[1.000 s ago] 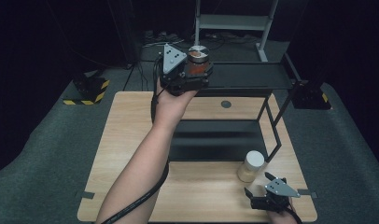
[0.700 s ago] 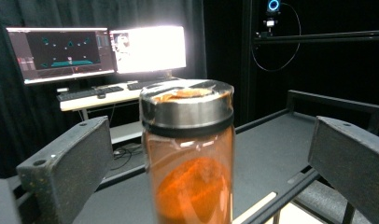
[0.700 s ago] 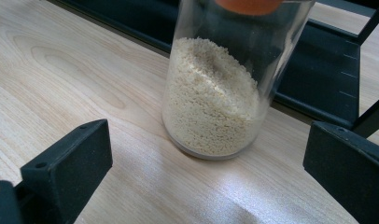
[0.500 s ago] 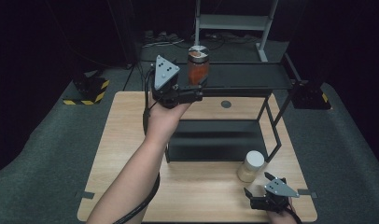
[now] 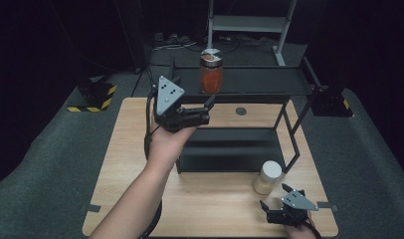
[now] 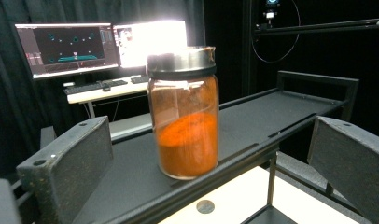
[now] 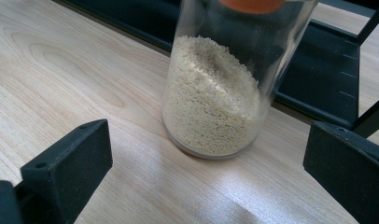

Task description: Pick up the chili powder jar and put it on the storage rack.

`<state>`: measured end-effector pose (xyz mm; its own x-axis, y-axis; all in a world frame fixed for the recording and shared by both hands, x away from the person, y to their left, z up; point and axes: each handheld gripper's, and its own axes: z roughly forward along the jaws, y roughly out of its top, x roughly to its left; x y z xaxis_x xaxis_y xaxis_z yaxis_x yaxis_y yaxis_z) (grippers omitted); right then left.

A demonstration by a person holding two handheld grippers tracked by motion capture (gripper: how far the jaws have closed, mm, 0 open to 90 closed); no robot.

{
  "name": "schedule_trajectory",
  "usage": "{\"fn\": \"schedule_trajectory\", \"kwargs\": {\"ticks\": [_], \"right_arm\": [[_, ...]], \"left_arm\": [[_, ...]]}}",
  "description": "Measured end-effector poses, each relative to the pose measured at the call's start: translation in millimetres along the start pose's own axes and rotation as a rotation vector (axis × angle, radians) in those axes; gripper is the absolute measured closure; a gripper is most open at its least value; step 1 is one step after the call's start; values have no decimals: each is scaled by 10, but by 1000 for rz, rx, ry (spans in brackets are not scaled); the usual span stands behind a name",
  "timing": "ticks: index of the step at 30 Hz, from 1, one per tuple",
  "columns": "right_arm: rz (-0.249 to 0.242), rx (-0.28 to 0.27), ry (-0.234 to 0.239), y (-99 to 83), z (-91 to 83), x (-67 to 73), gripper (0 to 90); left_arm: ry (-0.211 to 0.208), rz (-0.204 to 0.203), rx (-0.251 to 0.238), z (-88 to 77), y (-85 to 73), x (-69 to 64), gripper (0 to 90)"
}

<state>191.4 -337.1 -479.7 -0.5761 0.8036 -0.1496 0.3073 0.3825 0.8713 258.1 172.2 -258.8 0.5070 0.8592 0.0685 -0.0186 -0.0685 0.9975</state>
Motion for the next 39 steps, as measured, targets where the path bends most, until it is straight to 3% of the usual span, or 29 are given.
{"fn": "schedule_trajectory", "kwargs": {"ticks": [8, 18, 39], "right_arm": [[-2, 2, 0, 3, 1, 2, 3], [-5, 5, -4, 9, 3, 15, 3], [-3, 6, -10, 11, 4, 26, 4]], "left_arm": [[-3, -6, 7, -101, -95, 15, 2], [-16, 16, 9, -255, -234, -35, 3], [-51, -8, 115, -453, -650, -61, 3]]}}
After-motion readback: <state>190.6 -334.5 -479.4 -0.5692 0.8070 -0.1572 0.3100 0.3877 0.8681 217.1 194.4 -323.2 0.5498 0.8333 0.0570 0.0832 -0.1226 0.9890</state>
